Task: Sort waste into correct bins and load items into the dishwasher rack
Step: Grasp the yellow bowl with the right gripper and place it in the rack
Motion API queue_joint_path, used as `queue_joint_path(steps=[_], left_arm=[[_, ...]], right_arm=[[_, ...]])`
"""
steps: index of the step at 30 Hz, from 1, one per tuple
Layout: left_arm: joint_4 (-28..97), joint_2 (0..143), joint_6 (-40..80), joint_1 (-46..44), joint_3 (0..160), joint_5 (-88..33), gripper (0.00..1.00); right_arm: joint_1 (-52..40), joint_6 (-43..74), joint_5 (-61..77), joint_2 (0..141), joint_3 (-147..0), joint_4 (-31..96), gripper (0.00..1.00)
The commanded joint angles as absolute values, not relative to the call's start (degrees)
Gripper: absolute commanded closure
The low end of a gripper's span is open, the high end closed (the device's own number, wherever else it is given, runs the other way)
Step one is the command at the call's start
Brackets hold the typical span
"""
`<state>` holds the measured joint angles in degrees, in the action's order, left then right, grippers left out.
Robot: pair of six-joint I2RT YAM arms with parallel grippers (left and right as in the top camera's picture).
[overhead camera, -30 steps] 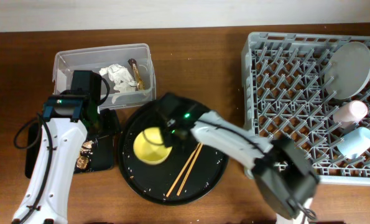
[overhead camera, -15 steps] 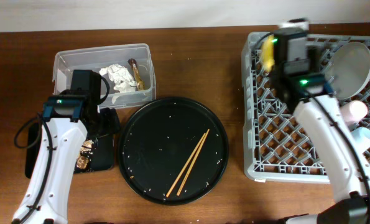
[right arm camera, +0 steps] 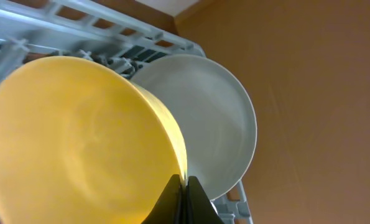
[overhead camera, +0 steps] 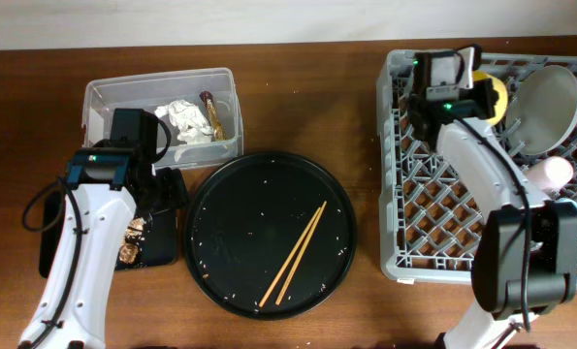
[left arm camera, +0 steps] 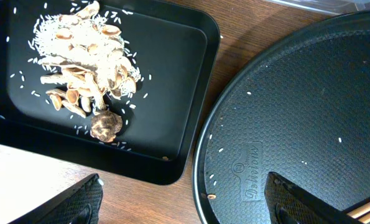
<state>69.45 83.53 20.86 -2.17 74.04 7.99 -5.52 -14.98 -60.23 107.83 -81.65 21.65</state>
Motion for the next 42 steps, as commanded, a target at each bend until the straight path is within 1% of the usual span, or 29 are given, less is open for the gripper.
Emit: queue_joint_path(steps=[1,7,9,10,11,13,19,21,22,23,27,30,35,38,42], left_arm=[[69.1,82.78,21.85,-2.07,74.19,8.38,0.17],[69.08,82.78,21.85,-2.07,74.19,8.36,0.17],[69.3,82.78,21.85,-2.07,74.19,8.34,0.17],[69.25,82.78,21.85,-2.07,74.19,8.16,0.17],[69.17,82.78,21.85,-2.07,74.19,8.16,0.17],[69.06,82.78,21.85,-2.07,74.19,7.75,0.17],[69.06,82.78,21.85,-2.07,74.19,7.75,0.17],[69.06,82.81,21.85,-2.07,74.19,7.75,0.17],[69.06,82.78,21.85,-2.07,74.19,7.75,0.16],[69.06,82.78,21.85,-2.07,74.19,7.75,0.16],[69.06,82.78,21.85,-2.07,74.19,7.73,0.16],[69.08,82.78,21.85,-2.07,74.19,7.75,0.16],[69.08,82.78,21.85,-2.07,74.19,7.75,0.16],[69.06,82.78,21.85,-2.07,74.19,7.75,0.16],[69.06,82.78,21.85,-2.07,74.19,7.75,0.16]], right_arm=[[-8.32,-13.63,-59.18,109.82,-81.54,23.49,0.96],[-9.72,-1.5,-59.42,109.82,-81.54,34.44,0.96],[-9.28,-0.99,-68.64,109.75,-81.67,32.32,0.96],[-9.15,-2.52,-76.07,109.75,-81.69,28.34,0.96],[-8.91,-5.63,-76.75,109.75,-81.69,25.52,0.96],[-8.91,-6.17,-75.05,109.78,-81.67,24.18,0.96],[-9.02,-5.48,-66.65,110.0,-81.54,25.67,0.96],[-9.06,-2.85,-64.66,110.0,-81.54,27.9,0.96],[-9.04,0.69,-64.6,110.0,-81.54,30.15,0.96],[-9.04,1.83,-64.66,110.0,-81.54,31.0,0.96],[-8.97,1.87,-68.05,110.0,-81.54,29.06,0.96],[-8.99,1.78,-67.94,110.04,-81.54,26.37,0.96],[-8.95,1.78,-67.94,111.57,-81.54,26.28,0.96],[-10.07,2.52,-67.94,113.8,-81.54,29.61,0.96],[-11.94,4.64,-68.16,112.79,-81.56,34.24,0.96]])
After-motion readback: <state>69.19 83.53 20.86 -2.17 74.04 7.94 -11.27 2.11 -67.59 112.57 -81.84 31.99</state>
